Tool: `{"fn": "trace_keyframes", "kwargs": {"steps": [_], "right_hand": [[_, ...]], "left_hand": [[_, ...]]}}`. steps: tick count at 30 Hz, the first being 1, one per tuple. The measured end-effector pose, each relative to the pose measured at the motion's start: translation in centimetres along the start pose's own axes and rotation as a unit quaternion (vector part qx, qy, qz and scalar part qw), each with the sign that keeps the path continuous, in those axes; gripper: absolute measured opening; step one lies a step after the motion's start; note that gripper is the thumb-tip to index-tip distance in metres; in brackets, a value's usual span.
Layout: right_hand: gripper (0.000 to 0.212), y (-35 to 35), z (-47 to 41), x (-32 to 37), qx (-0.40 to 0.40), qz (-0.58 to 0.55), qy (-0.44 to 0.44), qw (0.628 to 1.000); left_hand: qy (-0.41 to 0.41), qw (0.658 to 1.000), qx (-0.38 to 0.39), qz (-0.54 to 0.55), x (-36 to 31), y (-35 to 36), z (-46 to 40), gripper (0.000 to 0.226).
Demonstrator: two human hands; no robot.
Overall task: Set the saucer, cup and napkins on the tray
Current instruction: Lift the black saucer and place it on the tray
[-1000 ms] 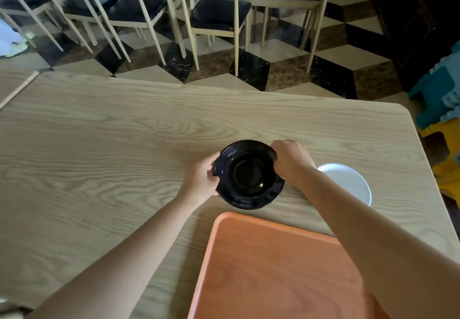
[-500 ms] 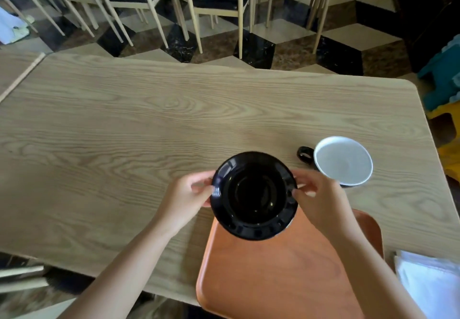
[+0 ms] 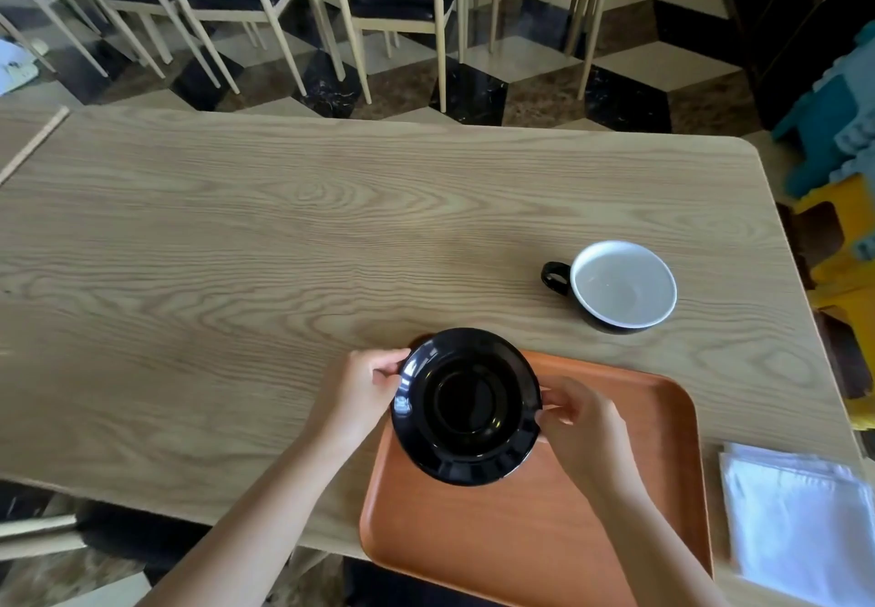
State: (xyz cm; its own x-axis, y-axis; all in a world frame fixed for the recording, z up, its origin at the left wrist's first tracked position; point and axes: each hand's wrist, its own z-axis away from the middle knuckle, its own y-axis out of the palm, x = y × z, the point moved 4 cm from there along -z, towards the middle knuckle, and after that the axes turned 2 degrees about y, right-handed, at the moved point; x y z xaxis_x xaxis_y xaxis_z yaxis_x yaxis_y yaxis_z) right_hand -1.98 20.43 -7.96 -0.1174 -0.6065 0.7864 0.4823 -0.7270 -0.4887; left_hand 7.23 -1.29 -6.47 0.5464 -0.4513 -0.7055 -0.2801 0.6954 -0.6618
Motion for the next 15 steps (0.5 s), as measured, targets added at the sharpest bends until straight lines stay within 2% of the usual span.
{"fn": "trace_keyframes", "kwargs": {"steps": [7,15], "right_hand": [[0.042,0.03,0.35,-0.35,-0.002,-0.003,-0.023,1.0],[0.041,-0.12,0.5,-0.69,0.011,-0.012,-0.029,0.999]], "left_hand": [[0.046,0.997,-0.028,-0.049,-0.46,0.17,0.51,0.031],[0.023,0.999,-0.017,-0.019,0.27,0.04,0.23,0.031]]}}
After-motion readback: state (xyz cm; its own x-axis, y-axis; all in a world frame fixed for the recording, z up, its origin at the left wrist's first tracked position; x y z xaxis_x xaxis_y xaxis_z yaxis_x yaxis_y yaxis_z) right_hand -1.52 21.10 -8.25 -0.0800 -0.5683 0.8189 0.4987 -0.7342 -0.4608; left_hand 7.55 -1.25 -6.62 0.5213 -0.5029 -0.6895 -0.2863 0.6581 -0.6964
